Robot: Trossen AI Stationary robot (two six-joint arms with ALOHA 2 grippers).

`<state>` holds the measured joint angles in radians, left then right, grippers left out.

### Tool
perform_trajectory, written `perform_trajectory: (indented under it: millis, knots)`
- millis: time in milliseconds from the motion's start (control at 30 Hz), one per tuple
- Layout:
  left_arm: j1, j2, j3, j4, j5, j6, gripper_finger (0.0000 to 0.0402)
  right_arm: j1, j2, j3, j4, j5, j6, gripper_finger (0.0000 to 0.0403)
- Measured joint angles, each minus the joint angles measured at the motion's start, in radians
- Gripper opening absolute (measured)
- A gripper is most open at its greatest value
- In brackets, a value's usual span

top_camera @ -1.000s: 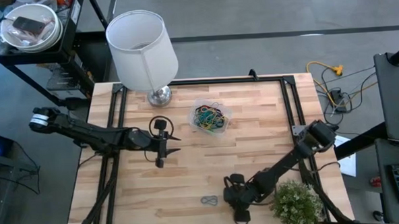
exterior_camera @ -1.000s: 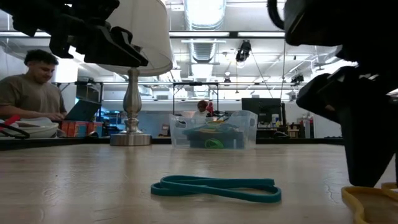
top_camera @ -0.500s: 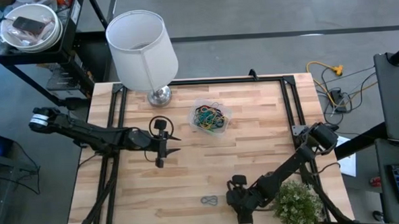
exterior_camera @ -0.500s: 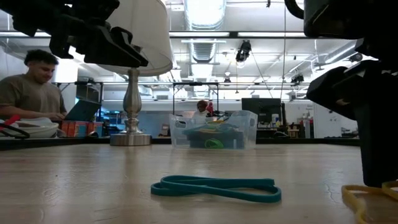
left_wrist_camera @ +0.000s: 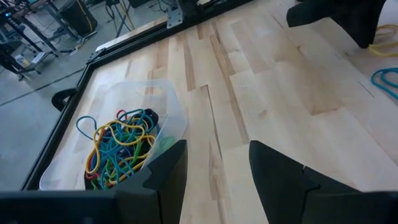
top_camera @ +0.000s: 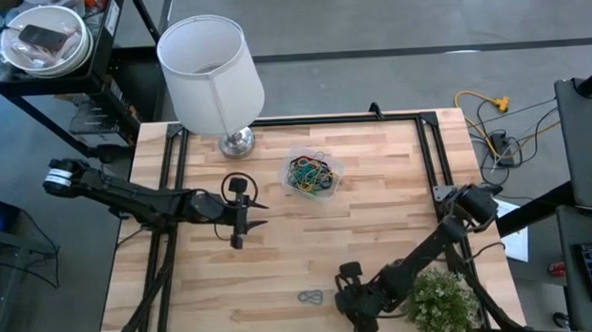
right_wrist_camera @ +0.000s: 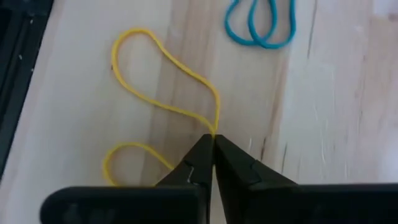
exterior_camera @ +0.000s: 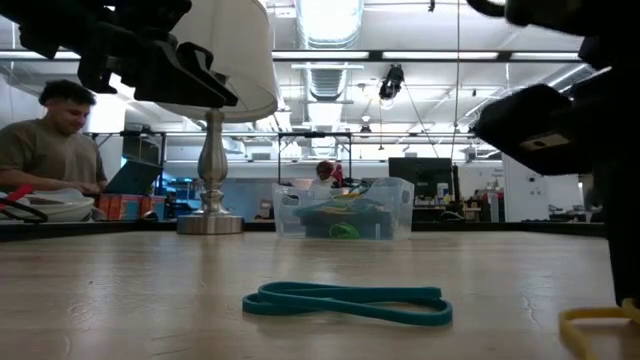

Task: Pick and place rubber bands into bin
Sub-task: Put the yellow rubber bands into the bin

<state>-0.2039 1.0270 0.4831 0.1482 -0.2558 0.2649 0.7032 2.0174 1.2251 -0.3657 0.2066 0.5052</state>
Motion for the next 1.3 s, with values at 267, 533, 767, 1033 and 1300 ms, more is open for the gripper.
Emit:
perform_trajectory:
  millis: [267,533,767,1033,1300]
  knots:
    - [0.000,0.000,0.000,0.000,0.000,0.000,0.0157,0.007,0.008,0.086,-0.027,0.162,-0.179,0.0008]
    - [0.000,0.000,0.000,0.000,0.000,0.000,0.0157,0.008,0.005,0.168,-0.108,0.344,-0.294,0.0008]
    - [-0.001,0.000,0.000,0.000,0.000,0.001,0.0157,0.006,0.003,0.232,-0.201,0.462,-0.349,0.0008]
    - [-0.001,0.000,0.000,0.000,0.000,0.002,0.0157,-0.014,-0.022,0.307,-0.355,0.688,-0.353,0.0008]
    - [-0.001,0.000,0.000,0.000,0.000,0.002,0.0157,-0.098,-0.125,0.308,-0.392,0.815,-0.359,0.0008]
